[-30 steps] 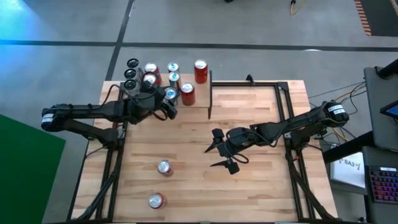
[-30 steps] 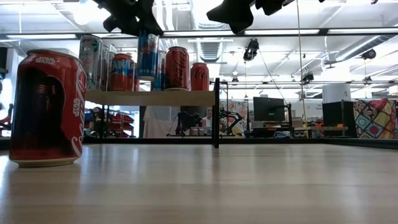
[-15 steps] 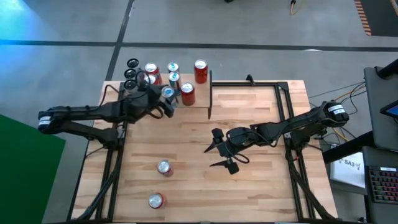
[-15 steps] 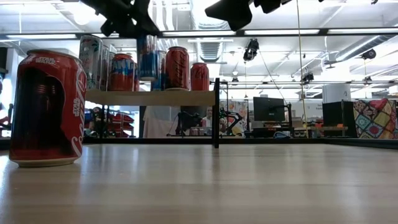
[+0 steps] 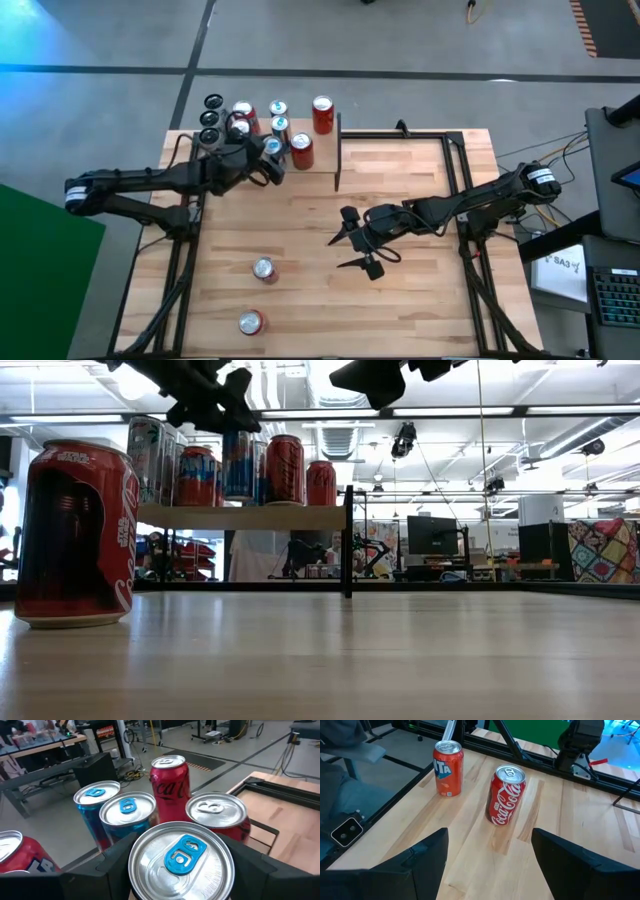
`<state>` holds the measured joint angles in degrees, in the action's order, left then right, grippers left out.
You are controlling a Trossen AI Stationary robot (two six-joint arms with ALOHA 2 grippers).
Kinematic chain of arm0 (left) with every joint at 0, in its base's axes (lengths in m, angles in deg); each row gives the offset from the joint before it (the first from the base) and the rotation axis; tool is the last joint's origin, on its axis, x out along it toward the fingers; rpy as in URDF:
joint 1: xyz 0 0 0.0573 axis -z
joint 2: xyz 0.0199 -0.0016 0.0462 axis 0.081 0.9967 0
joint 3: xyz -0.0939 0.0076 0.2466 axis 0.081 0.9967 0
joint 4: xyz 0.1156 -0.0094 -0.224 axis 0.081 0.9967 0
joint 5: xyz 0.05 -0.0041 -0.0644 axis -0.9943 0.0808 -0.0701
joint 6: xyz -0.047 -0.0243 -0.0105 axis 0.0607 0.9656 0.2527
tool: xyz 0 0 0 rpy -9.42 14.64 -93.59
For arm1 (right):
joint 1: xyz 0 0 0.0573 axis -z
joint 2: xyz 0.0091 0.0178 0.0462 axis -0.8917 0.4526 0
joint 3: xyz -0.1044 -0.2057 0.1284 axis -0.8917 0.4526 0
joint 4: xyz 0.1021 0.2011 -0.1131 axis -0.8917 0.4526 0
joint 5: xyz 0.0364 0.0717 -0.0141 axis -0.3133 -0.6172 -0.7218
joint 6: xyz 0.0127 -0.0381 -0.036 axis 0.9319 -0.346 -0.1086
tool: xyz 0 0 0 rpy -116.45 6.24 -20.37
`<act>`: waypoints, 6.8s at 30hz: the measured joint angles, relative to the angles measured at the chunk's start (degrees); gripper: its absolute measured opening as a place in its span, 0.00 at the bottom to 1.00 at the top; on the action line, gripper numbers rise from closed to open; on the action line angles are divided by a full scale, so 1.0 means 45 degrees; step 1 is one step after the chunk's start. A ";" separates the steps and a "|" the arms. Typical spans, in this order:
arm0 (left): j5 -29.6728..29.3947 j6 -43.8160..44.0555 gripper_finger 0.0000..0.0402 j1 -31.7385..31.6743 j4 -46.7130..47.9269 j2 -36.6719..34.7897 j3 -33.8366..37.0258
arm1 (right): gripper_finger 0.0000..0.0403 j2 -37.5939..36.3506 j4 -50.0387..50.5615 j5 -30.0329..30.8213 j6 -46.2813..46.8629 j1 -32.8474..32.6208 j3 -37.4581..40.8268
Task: Place canned beverage on shelf
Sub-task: Put the blue soda can on the shelf aligned with the other blue soda cans, then put the red white soda can on the shelf
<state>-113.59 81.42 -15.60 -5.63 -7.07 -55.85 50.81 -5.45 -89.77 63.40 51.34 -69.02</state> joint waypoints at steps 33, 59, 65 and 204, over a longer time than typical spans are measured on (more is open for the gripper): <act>-0.0050 0.0631 0.62 -0.0449 -0.0462 0.0701 -0.0089 | 0.68 0.0000 0.0005 0.0010 0.0005 0.0000 0.0000; -0.0007 -0.0663 0.64 0.0098 0.2913 0.0560 -0.2821 | 0.68 0.0000 0.0005 0.0629 0.0010 0.0000 0.0000; 0.0066 -0.1457 0.56 0.1201 0.7311 0.0547 -0.3941 | 0.68 0.0000 0.0010 0.0633 0.0110 0.0000 0.0000; 0.0682 1.2060 0.00 1.5308 1.1702 0.3611 -0.3347 | 0.88 0.9543 -0.2675 0.6300 0.5002 -0.1464 -0.6727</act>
<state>-110.52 135.69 53.29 47.03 9.18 -70.91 93.76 -17.49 -61.42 85.90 44.75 -99.29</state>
